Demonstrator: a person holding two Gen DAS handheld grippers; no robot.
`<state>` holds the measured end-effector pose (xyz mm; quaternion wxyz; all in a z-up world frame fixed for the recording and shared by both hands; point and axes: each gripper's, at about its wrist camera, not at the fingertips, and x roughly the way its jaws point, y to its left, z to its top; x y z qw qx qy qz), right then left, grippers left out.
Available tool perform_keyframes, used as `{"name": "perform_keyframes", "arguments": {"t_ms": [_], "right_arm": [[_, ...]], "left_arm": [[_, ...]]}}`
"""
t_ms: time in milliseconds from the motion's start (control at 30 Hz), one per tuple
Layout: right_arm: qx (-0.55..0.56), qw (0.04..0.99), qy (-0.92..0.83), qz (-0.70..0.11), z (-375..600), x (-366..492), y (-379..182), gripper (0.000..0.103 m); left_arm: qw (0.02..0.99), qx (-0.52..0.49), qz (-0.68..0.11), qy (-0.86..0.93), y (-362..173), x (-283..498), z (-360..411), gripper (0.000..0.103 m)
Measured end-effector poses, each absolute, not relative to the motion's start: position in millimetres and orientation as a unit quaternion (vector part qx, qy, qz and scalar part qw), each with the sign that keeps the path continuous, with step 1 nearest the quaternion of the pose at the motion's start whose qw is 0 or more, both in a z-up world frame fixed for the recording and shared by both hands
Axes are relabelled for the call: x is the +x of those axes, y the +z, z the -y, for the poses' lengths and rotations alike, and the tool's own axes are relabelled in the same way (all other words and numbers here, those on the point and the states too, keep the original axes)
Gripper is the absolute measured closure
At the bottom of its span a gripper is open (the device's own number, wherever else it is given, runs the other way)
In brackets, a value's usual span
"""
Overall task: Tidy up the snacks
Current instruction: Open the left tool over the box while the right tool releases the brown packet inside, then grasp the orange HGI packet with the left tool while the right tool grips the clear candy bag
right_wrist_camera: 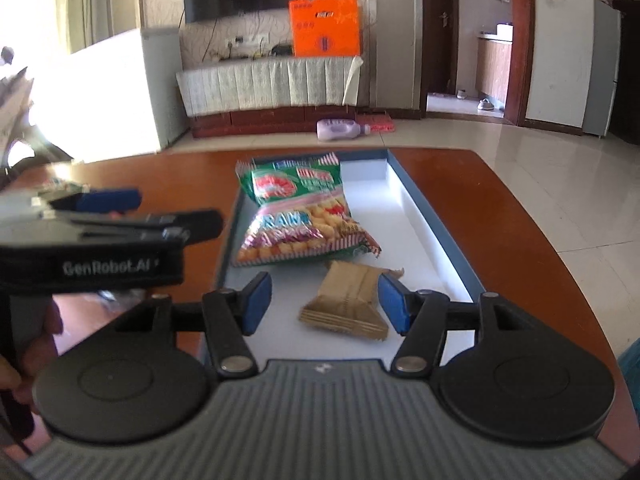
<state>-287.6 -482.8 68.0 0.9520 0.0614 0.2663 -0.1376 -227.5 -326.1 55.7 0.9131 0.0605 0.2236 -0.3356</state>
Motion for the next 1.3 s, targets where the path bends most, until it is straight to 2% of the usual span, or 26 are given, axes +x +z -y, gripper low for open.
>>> {"name": "perform_keyframes", "arguments": {"t_ms": [167,467,733,900,1033,1100,1133,1300], "right_arm": [[0.069,0.963,-0.114,-0.233,457,-291,80,0.037],[0.057,0.969,-0.024,-0.24,397,-258,79,0.037],[0.041,0.954,0.0,-0.298,361,-218,58,0.037],[0.03,0.953,-0.001,-0.3,354,-215,54,0.038],[0.048,0.951,-0.013,-0.306,361,-216,50,0.044],[0.054,0.951,-0.014,-0.304,365,-218,50,0.054],[0.058,0.95,-0.013,-0.306,367,-218,50,0.063],[0.067,0.944,-0.013,-0.323,371,-213,44,0.064]], "left_arm": [[0.926,0.055,-0.225,-0.298,69,-231,274,0.011],[0.943,0.07,-0.246,-0.213,71,-232,168,0.011],[0.933,0.074,-0.303,-0.179,42,-197,137,0.011],[0.927,0.077,-0.319,-0.18,30,-181,138,0.012],[0.924,0.071,-0.328,-0.181,29,-175,145,0.013],[0.927,0.066,-0.326,-0.177,29,-173,144,0.013],[0.927,0.061,-0.326,-0.177,29,-171,143,0.013],[0.921,0.065,-0.34,-0.177,22,-167,145,0.013]]}}
